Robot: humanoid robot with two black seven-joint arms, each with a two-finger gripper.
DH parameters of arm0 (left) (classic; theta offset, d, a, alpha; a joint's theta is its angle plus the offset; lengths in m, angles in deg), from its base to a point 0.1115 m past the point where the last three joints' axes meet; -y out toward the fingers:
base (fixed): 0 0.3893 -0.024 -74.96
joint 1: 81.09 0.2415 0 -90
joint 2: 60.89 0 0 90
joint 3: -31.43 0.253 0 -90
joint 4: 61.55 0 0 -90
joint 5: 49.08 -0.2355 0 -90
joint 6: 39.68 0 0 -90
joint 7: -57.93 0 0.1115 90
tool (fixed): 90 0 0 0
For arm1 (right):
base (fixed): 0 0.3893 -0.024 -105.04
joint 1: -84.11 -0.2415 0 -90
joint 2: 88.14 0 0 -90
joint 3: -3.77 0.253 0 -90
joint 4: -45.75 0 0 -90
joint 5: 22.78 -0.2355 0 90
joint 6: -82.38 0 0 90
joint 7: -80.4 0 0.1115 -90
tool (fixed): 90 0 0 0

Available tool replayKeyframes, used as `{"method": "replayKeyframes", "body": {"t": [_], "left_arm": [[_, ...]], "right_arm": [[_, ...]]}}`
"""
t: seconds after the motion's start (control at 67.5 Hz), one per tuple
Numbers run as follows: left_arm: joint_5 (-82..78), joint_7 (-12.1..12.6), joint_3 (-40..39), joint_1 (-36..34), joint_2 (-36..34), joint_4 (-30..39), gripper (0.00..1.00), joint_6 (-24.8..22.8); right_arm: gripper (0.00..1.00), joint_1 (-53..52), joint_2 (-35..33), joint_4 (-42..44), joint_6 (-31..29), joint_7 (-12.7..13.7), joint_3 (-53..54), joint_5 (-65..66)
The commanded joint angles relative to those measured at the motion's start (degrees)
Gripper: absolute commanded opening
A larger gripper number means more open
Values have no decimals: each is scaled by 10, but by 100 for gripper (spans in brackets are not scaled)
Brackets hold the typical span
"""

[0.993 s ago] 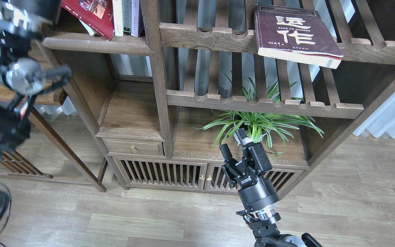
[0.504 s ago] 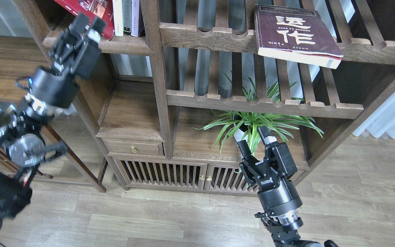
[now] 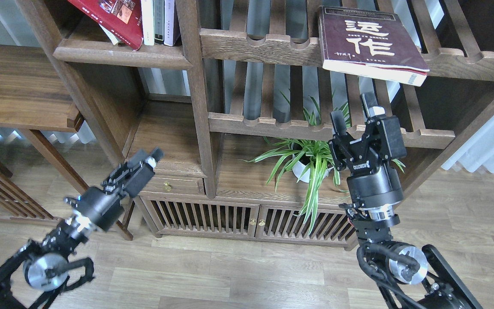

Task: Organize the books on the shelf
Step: 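Withdraw the left arm down and raise the right gripper toward the maroon book, then push the right gripper under the maroon book's lower edge on the top shelf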

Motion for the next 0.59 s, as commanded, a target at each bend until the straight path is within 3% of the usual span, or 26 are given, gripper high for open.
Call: {"method": "replayKeyframes", "body": {"t": [0.0, 0.267, 0.474, 0.563, 0.578], "left_arm": [[5, -4, -3, 26, 11, -1, 94, 0], [18, -3, -26, 26, 39, 5, 99, 0], [19, -2, -31, 22, 53, 12, 99, 0], [18, 8, -34, 13, 74, 17, 99, 0], [18, 28, -37, -1, 86, 18, 99, 0]], "right_arm": [[94, -8, 2, 0, 15, 0, 2, -1], [94, -52, -5, 0, 108, 1, 23, -4], [94, -78, -5, -1, 134, 0, 47, -17], [94, -82, -5, -2, 141, 1, 55, -22], [94, -82, -6, -2, 142, 1, 57, -22]]}}
